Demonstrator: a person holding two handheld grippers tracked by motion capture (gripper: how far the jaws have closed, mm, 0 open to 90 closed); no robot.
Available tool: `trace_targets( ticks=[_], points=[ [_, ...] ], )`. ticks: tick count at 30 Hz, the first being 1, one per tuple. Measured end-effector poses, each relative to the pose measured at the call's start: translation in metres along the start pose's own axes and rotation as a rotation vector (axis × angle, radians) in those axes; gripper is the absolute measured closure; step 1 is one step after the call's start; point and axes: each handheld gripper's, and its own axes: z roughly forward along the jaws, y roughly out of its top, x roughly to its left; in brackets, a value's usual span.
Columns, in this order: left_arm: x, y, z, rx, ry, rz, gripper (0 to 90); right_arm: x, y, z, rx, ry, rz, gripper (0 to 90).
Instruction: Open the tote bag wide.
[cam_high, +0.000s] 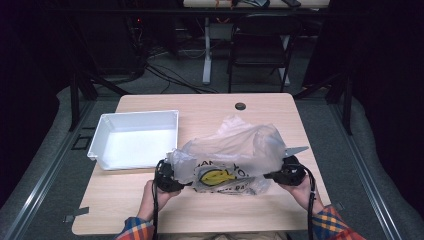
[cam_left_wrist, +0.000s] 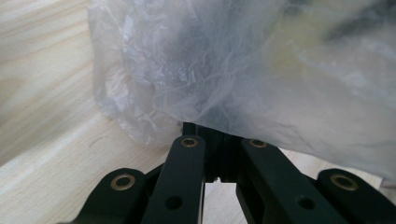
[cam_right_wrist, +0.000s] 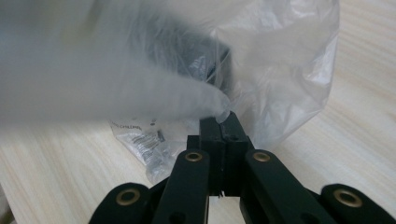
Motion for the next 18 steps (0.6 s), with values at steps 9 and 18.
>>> trace_targets(
  ticks=[9,18],
  points=[
    [0.003,-0.002,0.002,0.073,0.007,0.041,90.0,0.002,-0.004,0.006,0.034,0.020,0.001,90.0],
    [0.001,-0.003,0.013,0.074,0.044,-0.008,90.0,-0.003,-0.003,0.017,0.064,-0.008,-0.005,90.0]
  ],
)
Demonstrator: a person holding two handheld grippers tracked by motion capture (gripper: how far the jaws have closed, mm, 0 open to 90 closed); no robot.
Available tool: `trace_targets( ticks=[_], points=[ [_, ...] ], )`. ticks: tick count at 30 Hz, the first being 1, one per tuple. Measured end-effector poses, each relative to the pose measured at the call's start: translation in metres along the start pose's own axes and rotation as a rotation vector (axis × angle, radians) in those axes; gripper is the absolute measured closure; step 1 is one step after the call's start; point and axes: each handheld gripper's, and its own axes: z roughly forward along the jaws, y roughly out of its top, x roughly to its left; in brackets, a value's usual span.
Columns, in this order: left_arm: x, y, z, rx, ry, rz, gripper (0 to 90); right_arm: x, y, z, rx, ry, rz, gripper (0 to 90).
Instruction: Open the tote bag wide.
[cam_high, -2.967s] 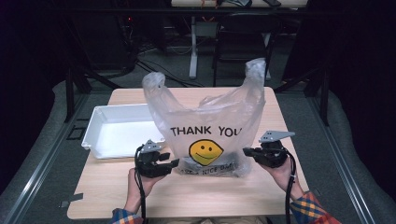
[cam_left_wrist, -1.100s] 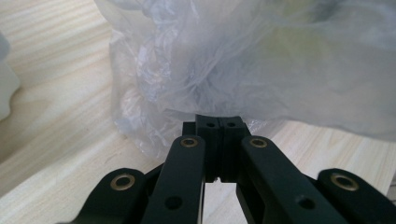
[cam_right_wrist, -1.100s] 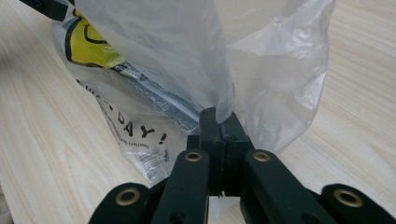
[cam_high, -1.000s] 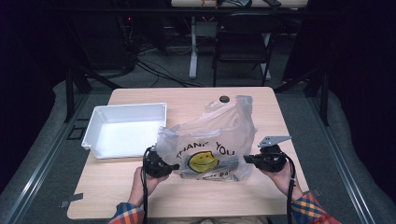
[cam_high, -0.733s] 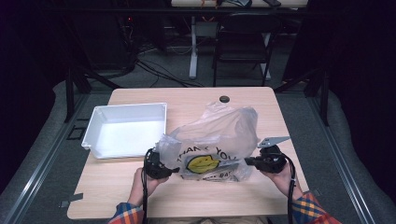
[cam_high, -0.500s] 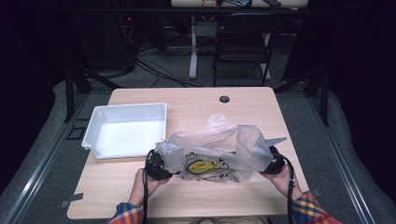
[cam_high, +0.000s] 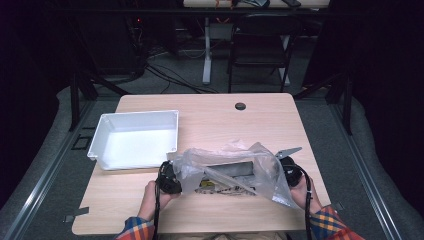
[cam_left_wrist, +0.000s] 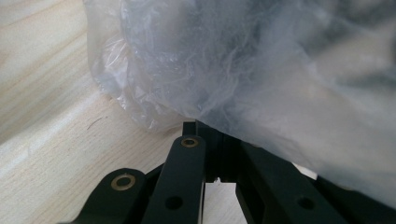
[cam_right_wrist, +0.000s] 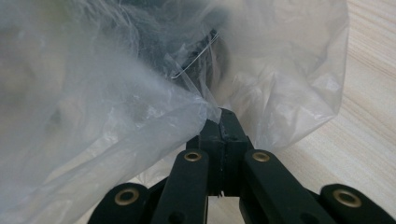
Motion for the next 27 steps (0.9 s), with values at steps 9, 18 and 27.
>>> trace_targets(
  ticks=[9,18,27],
  points=[
    [0.002,0.000,0.001,0.021,0.043,0.027,90.0,-0.010,-0.002,-0.010,-0.021,-0.012,0.010,74.0],
    [0.003,0.001,0.001,-0.001,0.035,0.013,89.1,-0.006,0.003,-0.036,-0.203,0.095,0.001,29.4],
    [0.009,-0.008,-0.023,-0.019,-0.002,0.006,55.1,0.003,0.013,-0.013,-0.127,0.081,-0.035,73.3]
  ],
)
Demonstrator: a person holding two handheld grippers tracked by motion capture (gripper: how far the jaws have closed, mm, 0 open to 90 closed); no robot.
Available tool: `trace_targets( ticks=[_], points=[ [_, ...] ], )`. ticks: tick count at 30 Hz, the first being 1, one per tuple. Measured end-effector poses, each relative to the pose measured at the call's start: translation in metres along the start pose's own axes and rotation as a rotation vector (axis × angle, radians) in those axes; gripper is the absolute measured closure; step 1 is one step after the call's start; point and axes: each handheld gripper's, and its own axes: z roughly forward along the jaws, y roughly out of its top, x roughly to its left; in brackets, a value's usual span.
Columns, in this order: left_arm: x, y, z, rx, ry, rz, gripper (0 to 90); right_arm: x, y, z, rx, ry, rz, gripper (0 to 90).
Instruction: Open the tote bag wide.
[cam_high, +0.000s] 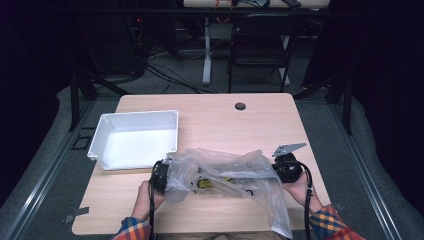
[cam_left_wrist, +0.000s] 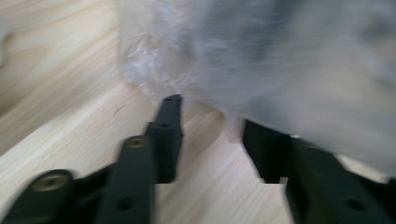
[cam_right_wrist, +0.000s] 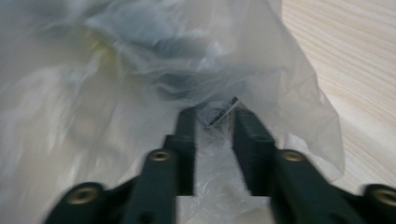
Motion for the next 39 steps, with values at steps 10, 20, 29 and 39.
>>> trace_targets(
  ticks=[10,20,29,39],
  points=[
    [0.008,-0.015,-0.030,-0.071,0.011,-0.048,36.2,-0.001,-0.001,0.004,0.003,-0.087,0.008,90.0],
    [-0.017,-0.028,-0.045,-0.180,0.000,0.025,28.7,-0.008,0.000,-0.006,-0.025,-0.103,0.045,90.0],
    [-0.029,-0.014,-0.033,-0.314,0.023,0.135,73.7,-0.012,0.002,-0.028,-0.081,-0.072,0.075,60.3],
    [-0.012,-0.006,-0.008,-0.166,0.033,0.072,89.7,-0.009,0.007,-0.043,-0.151,-0.017,0.067,35.2]
  ],
)
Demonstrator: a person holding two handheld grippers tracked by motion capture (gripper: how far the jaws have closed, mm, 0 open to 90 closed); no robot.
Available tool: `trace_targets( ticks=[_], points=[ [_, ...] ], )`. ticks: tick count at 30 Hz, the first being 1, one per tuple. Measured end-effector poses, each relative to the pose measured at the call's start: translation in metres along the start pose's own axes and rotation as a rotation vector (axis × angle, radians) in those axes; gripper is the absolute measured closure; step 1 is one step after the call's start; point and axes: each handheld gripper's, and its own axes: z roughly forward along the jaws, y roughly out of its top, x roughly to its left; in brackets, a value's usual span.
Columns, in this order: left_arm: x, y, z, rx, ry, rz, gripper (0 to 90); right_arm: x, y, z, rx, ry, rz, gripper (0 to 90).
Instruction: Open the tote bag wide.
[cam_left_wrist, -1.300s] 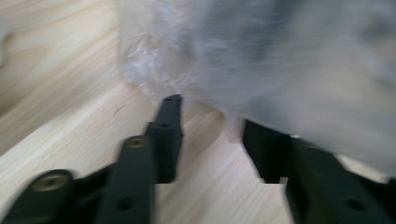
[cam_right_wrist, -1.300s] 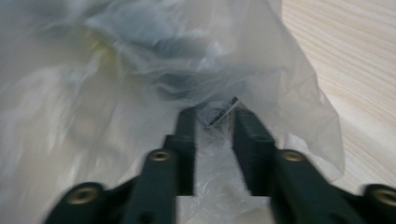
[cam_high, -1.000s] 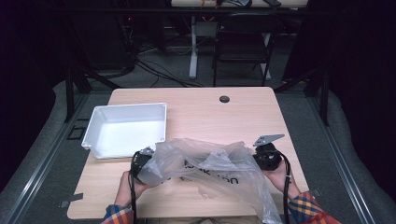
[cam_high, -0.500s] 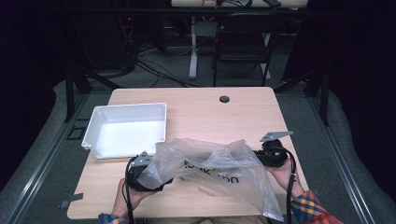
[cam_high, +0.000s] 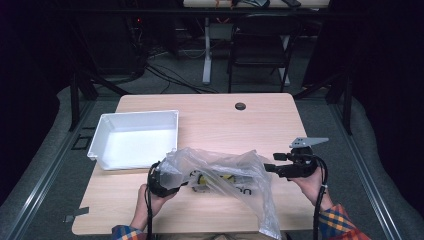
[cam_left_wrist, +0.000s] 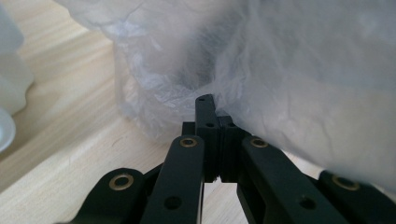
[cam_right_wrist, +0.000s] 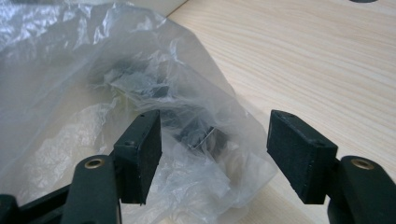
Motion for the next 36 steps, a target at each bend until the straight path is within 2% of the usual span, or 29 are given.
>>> trace_targets(
  ticks=[1,2,4,5,6,8,10,11,13,14,15,16,17,19,22,25,26,27,28,29,30,31,32,33,34,35,36],
  points=[
    [0.001,0.000,0.003,0.005,0.001,-0.020,89.7,0.002,0.001,0.002,0.011,-0.002,-0.007,36.2],
    [0.002,-0.001,0.005,0.013,-0.001,-0.030,89.7,0.005,0.001,0.012,0.045,-0.005,-0.027,37.8],
    [0.006,-0.001,0.012,0.035,0.009,-0.037,89.8,0.005,0.000,0.026,0.091,-0.031,-0.041,39.0],
    [0.006,-0.001,0.012,0.035,0.009,-0.037,89.9,0.005,0.000,0.026,0.091,-0.031,-0.041,39.0],
    [0.007,0.000,0.015,0.051,0.007,-0.036,89.9,0.003,-0.002,0.039,0.121,-0.068,-0.042,40.5],
    [0.008,0.001,0.016,0.058,0.010,-0.027,89.9,0.002,-0.003,0.042,0.131,-0.083,-0.052,40.3],
    [0.009,0.001,0.018,0.058,0.016,-0.041,89.9,-0.002,-0.001,0.043,0.120,-0.103,-0.058,36.9],
    [0.010,0.001,0.019,0.060,0.015,-0.041,89.9,-0.006,0.000,0.041,0.093,-0.093,-0.051,32.8],
    [0.011,0.001,0.019,0.060,0.008,-0.057,89.9,-0.012,0.002,0.040,0.092,-0.087,-0.023,28.4],
    [0.012,0.000,0.020,0.057,0.011,-0.061,89.9,-0.018,0.000,0.043,0.101,-0.079,0.009,31.4],
    [0.013,0.000,0.020,0.062,0.002,-0.065,89.9,-0.018,0.000,0.043,0.101,-0.079,0.009,31.4],
    [0.014,0.000,0.019,0.069,0.007,-0.055,89.9,-0.023,-0.002,0.049,0.125,-0.052,0.023,42.3],
    [0.014,0.000,0.019,0.069,0.007,-0.055,89.9,-0.023,-0.002,0.049,0.125,-0.052,0.023,42.3],
    [0.013,0.000,0.020,0.070,0.001,-0.058,89.9,-0.024,-0.003,0.056,0.136,-0.034,0.036,64.2],
    [0.013,0.000,0.020,0.070,0.000,-0.058,90.0,-0.020,-0.002,0.063,0.151,-0.063,0.014,89.3],
    [0.014,-0.001,0.019,0.072,-0.005,-0.064,90.0,-0.020,-0.003,0.064,0.165,-0.086,-0.001,90.0],
    [0.014,-0.001,0.019,0.075,-0.008,-0.063,90.0,-0.020,-0.004,0.065,0.172,-0.122,-0.011,90.0],
    [0.017,-0.001,0.016,0.105,-0.009,-0.022,90.0,-0.020,-0.004,0.065,0.172,-0.122,-0.011,90.0],
    [0.016,-0.002,0.016,0.097,-0.011,-0.038,90.0,-0.021,-0.005,0.063,0.168,-0.149,-0.006,90.0],
    [0.016,-0.002,0.016,0.097,-0.011,-0.038,90.0,-0.022,-0.005,0.062,0.168,-0.163,-0.012,90.0],
    [0.016,-0.003,0.016,0.089,-0.006,-0.045,90.0,-0.022,-0.005,0.062,0.168,-0.163,-0.012,90.0],
    [0.018,-0.003,0.014,0.108,-0.013,-0.030,90.0,-0.024,-0.006,0.061,0.173,-0.181,-0.009,90.0],
    [0.019,-0.004,0.014,0.108,-0.016,-0.036,90.0,-0.027,-0.008,0.060,0.177,-0.211,-0.010,90.0],
    [0.019,-0.005,0.014,0.107,-0.009,-0.038,90.0,-0.027,-0.008,0.060,0.177,-0.211,-0.010,90.0],
    [0.020,-0.006,0.013,0.125,-0.006,-0.028,90.0,-0.028,-0.009,0.060,0.185,-0.219,-0.009,90.0],
    [0.020,-0.006,0.013,0.117,-0.007,-0.051,90.0,-0.030,-0.010,0.060,0.195,-0.254,-0.019,90.0],
    [0.020,-0.007,0.012,0.123,0.005,-0.054,90.0,-0.034,-0.012,0.060,0.213,-0.281,-0.010,90.0]
  ],
)
